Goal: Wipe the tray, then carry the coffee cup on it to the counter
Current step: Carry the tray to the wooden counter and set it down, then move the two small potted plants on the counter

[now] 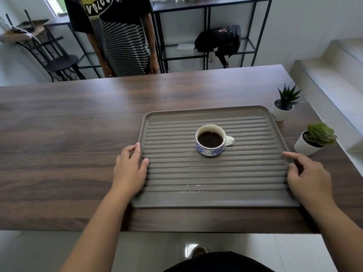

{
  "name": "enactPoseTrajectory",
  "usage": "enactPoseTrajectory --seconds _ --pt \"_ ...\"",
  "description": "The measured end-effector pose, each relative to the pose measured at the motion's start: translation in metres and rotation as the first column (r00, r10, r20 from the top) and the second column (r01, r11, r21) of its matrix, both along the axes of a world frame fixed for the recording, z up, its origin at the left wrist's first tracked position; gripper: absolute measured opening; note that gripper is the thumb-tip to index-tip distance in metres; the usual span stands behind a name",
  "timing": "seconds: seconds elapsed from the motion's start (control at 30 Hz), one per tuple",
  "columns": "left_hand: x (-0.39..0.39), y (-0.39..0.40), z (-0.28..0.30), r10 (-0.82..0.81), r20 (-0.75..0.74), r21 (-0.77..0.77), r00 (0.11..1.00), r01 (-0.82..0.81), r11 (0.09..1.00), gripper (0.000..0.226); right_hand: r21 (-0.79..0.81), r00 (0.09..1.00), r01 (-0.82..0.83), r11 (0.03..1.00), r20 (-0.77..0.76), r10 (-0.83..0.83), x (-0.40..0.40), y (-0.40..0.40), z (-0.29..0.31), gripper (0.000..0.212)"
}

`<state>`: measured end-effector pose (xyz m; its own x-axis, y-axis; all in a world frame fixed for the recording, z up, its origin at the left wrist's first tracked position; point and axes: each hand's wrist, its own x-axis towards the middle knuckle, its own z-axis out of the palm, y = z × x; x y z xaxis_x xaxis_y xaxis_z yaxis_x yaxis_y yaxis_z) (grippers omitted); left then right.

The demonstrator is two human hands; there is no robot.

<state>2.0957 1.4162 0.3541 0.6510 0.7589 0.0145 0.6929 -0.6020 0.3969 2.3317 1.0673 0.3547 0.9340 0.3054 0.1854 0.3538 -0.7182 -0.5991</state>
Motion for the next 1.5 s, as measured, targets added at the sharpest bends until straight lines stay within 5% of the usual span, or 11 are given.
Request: enactPoseTrajectory --seconds 0.2,0.4,0.6,1.0,1.5 --pt "-0.039 -0.045 -0.001 -0.169 0.038 0.11 0.985 0.163 0.98 0.063 0.017 1.0 0.023 1.0 0.02 -0.023 -0.009 -0.001 0.005 0.034" --pt "-0.073 -0.073 -0.014 -0.414 -0.115 0.195 0.903 0.429 0.882 0.063 -0.15 0.914 -0.354 0.923 0.153 0.376 -0.036 -0.026 -0.007 0.054" --pt "-0.071 -0.072 -0.016 -0.403 -0.127 0.16 0.906 0.42 0.893 0.057 -0.255 0.867 -0.45 0.856 0.106 0.487 -0.049 -0.034 -0.019 0.061" --pt "-0.037 -0.042 -0.017 -0.367 -0.147 0.137 0.919 0.386 0.912 0.056 -0.374 0.857 -0.385 0.844 0.194 0.477 -0.026 -0.001 -0.025 0.059" --pt "-0.003 -0.01 -0.018 -0.378 -0.093 0.164 0.921 0.389 0.907 0.053 -0.373 0.885 -0.376 0.848 0.125 0.448 0.0 0.027 -0.021 0.065"
